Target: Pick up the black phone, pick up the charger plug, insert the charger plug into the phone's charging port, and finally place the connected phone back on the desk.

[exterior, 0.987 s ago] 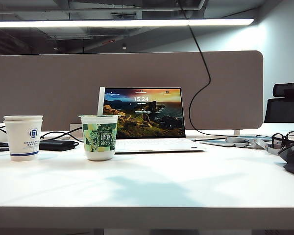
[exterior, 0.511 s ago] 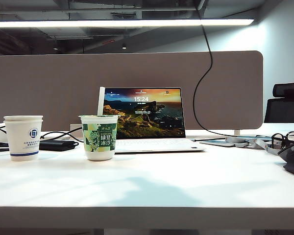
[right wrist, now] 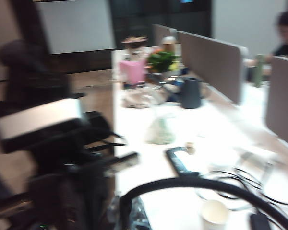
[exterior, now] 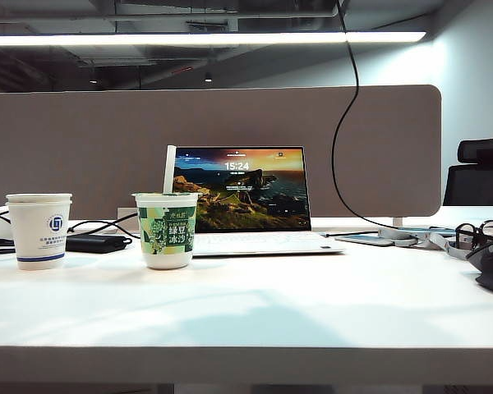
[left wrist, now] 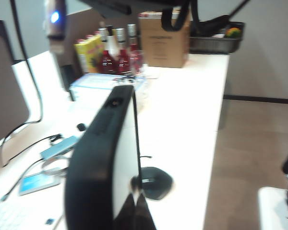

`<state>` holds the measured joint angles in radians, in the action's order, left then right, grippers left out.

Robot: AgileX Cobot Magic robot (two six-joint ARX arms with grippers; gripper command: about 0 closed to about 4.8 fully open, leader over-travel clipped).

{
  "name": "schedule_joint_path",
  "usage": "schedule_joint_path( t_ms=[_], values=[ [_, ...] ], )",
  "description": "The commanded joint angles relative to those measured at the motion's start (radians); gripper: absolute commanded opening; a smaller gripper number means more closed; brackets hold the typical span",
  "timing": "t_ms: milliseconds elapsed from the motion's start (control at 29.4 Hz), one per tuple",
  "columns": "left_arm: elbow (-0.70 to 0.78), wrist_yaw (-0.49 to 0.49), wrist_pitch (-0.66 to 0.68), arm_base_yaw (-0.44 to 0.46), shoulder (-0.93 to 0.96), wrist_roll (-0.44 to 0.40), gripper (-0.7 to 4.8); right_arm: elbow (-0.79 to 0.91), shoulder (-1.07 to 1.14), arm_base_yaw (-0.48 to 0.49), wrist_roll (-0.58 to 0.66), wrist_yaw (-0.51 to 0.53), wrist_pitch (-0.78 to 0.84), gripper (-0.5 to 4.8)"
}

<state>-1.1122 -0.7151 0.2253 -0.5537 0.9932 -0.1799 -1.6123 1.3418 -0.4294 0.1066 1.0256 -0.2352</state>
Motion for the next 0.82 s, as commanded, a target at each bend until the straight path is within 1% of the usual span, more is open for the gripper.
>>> schedule_joint_path(
  t_ms=[34,136,238,374,477,545,647,817],
  values=[
    [-0.008,-0.101,-0.040,-0.001,0.021,-0.006,-0.06,-0.005,-0.009,0.003,0.002,0.134,0.016,-0.06],
    [-0.008,-0.189,-0.042,-0.001,0.047,-0.005,-0.06,-0.005,-0.008,0.010,0.002,0.192,0.025,-0.06],
    [-0.008,-0.249,-0.041,-0.001,0.070,-0.004,-0.06,-0.005,-0.008,0.021,0.002,0.254,0.031,-0.06],
    [-0.008,-0.289,-0.045,0.005,0.087,-0.004,-0.06,-0.005,-0.008,0.021,0.016,0.336,0.030,-0.05],
    [-0.008,-0.347,-0.067,0.026,0.095,-0.004,-0.06,-0.004,-0.008,0.025,0.032,0.386,0.028,-0.06],
    [-0.008,-0.348,-0.081,0.029,0.098,-0.004,-0.06,-0.004,-0.006,0.025,0.040,0.417,0.022,-0.06],
    [-0.008,-0.380,-0.109,0.035,0.098,-0.003,-0.06,-0.004,-0.005,0.025,0.051,0.419,0.021,-0.06],
    [-0.008,-0.417,-0.110,0.035,0.100,-0.003,-0.06,-0.004,-0.004,0.024,0.054,0.326,0.006,-0.06]
  ],
)
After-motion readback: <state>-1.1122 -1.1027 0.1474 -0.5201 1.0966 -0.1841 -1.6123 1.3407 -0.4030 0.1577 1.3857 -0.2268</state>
